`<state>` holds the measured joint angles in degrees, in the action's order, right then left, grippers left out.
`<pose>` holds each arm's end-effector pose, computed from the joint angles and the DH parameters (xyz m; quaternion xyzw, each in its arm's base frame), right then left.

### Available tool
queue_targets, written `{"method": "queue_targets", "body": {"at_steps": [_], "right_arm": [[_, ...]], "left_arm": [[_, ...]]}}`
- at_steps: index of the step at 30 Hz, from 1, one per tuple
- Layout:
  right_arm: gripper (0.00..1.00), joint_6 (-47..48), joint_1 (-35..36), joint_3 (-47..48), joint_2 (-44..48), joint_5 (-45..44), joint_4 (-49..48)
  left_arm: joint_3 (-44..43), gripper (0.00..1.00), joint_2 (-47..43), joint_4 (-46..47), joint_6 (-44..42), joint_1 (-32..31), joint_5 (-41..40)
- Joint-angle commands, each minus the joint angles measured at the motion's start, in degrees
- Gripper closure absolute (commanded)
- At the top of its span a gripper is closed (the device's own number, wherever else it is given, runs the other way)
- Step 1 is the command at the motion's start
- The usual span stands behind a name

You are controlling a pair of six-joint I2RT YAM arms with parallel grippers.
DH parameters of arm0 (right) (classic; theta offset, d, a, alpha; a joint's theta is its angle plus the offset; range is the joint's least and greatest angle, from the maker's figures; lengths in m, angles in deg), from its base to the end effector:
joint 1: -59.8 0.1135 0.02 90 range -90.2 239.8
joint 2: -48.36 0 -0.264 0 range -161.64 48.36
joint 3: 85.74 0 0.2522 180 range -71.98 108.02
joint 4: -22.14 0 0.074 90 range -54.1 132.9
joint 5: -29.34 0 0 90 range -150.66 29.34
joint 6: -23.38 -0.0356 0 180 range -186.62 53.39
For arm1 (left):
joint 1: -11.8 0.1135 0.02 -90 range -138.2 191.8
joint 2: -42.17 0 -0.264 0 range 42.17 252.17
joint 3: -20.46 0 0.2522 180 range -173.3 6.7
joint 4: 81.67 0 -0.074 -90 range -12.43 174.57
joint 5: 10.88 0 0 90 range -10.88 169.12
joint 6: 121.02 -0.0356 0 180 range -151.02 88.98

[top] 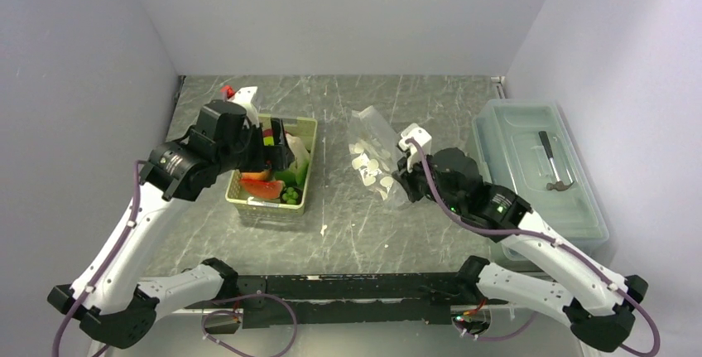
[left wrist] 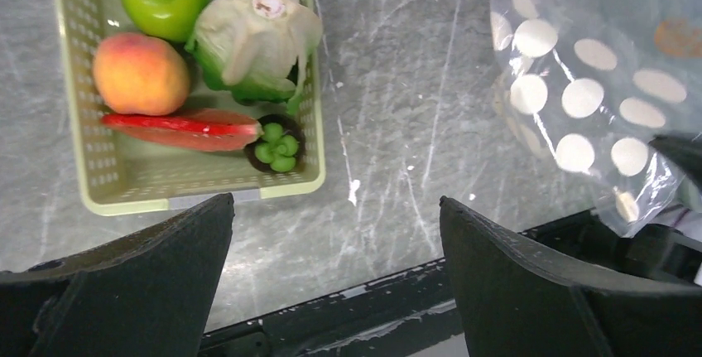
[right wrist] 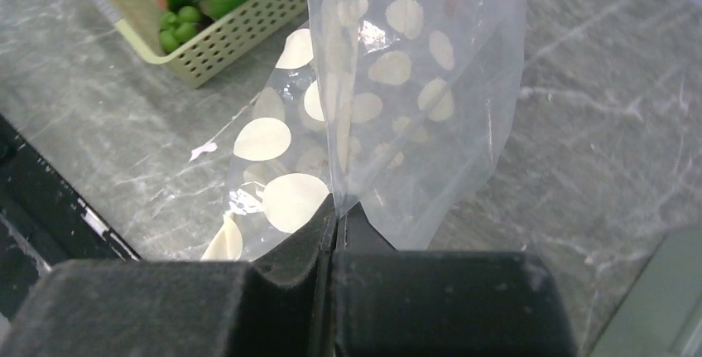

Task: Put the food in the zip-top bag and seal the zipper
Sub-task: Pick up the zipper food storage bag at the center of the board.

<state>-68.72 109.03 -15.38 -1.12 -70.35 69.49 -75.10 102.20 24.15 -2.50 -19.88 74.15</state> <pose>0.1232 0.1337 0.3554 -0.2979 0.7943 0.1625 0.5039 0.1538 -0.0913 0.4204 0.0060 0.9006 -0.1833 0.3941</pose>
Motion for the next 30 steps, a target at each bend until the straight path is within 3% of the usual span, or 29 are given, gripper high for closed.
{"method": "queue_targets", "body": {"at_steps": [1,18,30], "right_arm": [[1.0,9.05,0.16,-2.84,4.42,9.2,-7.87],[1.0,26.08,0.16,-10.83,12.99,25.02,-11.24],[1.0,31.12,0.16,-13.55,15.82,29.11,-13.63]], "left_arm": [[-2.31,0.02,1.58,3.16,3.92,2.24,7.91],[1.14,0.05,3.05,10.35,13.9,16.22,32.53],[4.03,0.14,4.16,10.88,17.0,17.57,41.61]]}}
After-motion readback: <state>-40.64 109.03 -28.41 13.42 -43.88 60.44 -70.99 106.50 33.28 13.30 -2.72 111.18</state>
